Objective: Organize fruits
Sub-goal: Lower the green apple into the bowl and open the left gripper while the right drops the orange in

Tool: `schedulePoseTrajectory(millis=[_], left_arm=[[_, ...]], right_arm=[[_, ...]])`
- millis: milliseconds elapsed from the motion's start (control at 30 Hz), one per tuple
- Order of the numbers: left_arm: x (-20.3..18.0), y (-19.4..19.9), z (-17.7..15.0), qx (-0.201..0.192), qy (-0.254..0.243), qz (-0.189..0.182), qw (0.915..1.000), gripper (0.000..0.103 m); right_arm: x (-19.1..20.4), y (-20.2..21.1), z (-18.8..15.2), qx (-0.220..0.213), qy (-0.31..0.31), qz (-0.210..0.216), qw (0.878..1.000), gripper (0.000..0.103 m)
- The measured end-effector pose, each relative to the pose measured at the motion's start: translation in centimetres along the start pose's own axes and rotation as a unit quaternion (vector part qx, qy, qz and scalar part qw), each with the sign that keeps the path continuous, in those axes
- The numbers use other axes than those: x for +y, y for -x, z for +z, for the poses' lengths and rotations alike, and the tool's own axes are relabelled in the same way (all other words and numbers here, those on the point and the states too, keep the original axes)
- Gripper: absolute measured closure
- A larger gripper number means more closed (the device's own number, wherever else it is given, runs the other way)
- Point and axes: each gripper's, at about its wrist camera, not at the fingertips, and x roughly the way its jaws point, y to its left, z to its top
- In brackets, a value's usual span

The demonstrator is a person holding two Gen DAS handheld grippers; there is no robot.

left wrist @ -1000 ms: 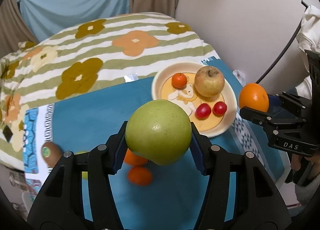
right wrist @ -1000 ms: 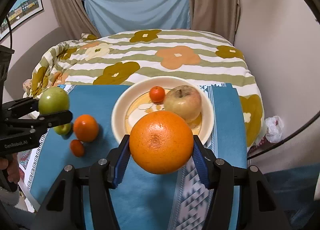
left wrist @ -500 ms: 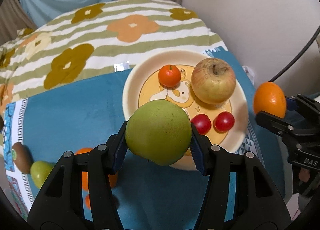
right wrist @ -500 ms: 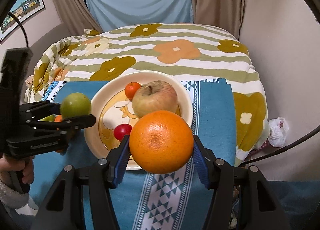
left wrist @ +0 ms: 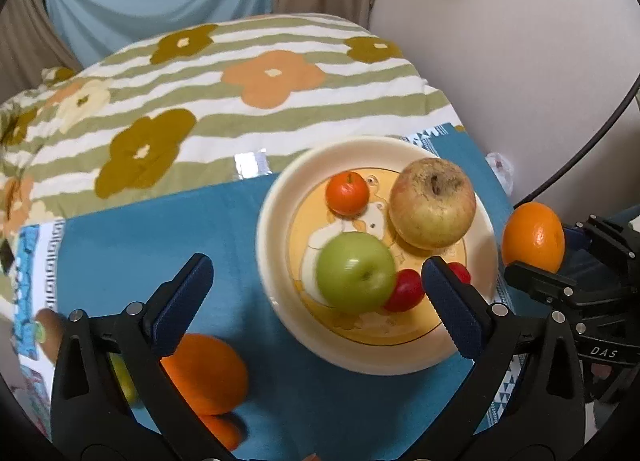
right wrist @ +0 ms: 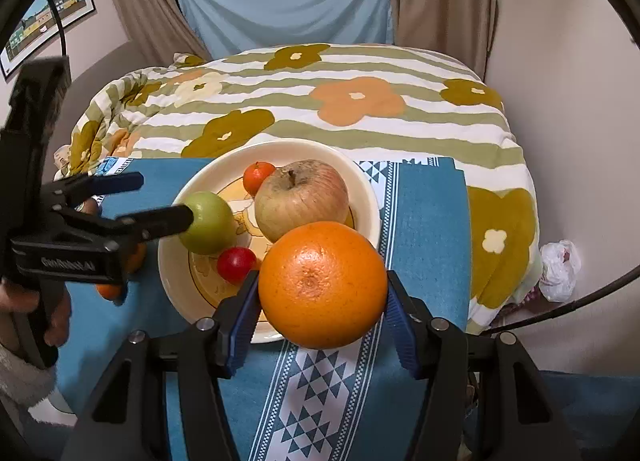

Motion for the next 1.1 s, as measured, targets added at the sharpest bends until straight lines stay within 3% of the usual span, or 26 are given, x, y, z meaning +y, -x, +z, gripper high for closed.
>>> schedulePoseTrajectory(millis=[367,1033,1067,1100], left_arm=[[3.2,2.9,-0.9,-0.009,0.025,0.019,0.9995,0.000],[7.4,6.6,-6.4,-0.001,0.093,0.077,0.9926,0.000],[7.4,6.7,-6.7,-0.001,0.096,0.079,0.9923,0.000],[7.5,6.8,-6.9,-0.001,0.097,0.080,0.9921,0.000]], right_arm=[[2.2,-0.5,0.6,0.004,0.028,0.021,0.999,0.048],[6.4,-3.6,0.1,0.011,0.104,0.062,0.993,0.048],[6.5,-3.7,-0.1,0.013,0.104,0.062,0.993,0.048],[6.5,-3.5,-0.1,0.005,0.103,0.064,0.993,0.039]])
